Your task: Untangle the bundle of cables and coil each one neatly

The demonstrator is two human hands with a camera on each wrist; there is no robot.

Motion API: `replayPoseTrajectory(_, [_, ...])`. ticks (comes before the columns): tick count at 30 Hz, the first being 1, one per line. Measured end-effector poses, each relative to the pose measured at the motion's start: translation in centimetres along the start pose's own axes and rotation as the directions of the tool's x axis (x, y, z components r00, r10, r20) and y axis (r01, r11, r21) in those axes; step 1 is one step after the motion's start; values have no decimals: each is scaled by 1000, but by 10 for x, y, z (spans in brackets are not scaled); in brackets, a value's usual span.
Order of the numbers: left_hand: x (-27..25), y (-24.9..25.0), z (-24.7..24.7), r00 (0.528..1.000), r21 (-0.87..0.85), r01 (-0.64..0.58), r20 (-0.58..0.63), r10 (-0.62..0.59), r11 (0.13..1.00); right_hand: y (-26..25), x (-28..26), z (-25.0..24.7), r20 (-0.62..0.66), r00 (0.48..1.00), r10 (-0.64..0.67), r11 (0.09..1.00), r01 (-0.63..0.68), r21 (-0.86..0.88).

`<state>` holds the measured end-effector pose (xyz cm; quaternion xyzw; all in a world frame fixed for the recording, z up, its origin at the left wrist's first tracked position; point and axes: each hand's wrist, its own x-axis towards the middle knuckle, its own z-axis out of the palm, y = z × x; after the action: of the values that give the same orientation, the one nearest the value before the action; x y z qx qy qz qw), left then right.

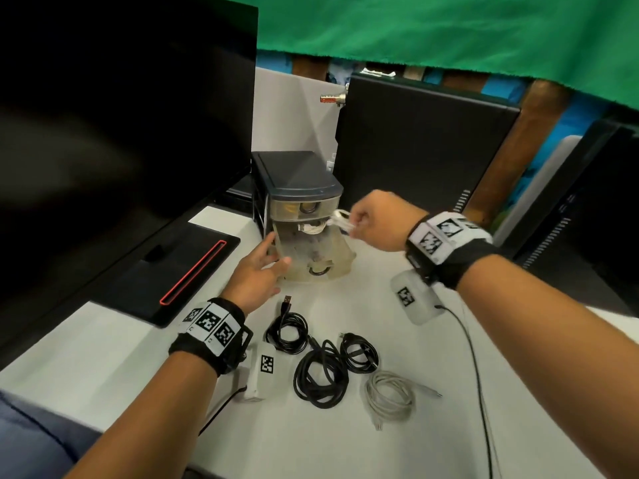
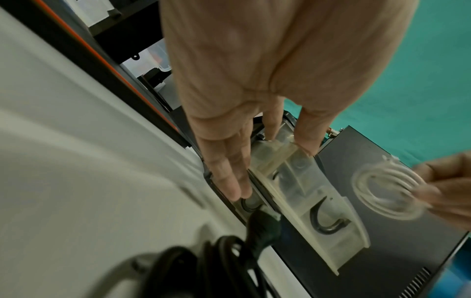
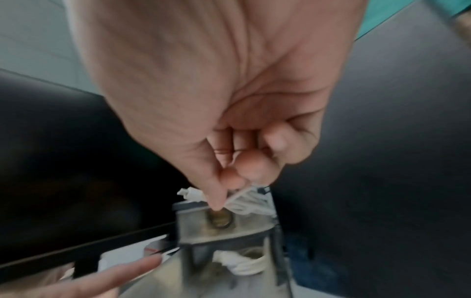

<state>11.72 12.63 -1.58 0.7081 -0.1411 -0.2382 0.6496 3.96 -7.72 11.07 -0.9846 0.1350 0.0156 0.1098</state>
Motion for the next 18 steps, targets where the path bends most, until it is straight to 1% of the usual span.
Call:
replayPoseTrajectory(3, [0,1,2,1000,-25,28,-9,-28,999,-33,22,36,73,996,-56,986,66,-152])
replayPoseTrajectory(5, [0,1,3,999,-27,39,-10,-39,999,-45,35,59,73,995,-61,969,77,-233])
replayPoseTrajectory(8, [0,-1,4,999,-20,47,-19,-47,999,-53,48,75,58,996,-69,965,81,-249])
replayPoseTrajectory(10, [0,-2,3,998,-13,49,-25,-49,999,-51,53,77,55,996,-67,979,76,-191])
replayPoseTrajectory(13, [2,-4,1,998,-16,55,-27,-56,998,-40,49,68,42,998,-45,999,45,-13])
replayPoseTrajectory(15, [1,-2,1,998,-5,49,-26,-49,999,-30,40,59,1,999,-38,997,38,72])
replayPoseTrajectory(18, [0,0,2,999,54,2,-37,0,999,-18,24,49,-80,996,-48,987,59,148])
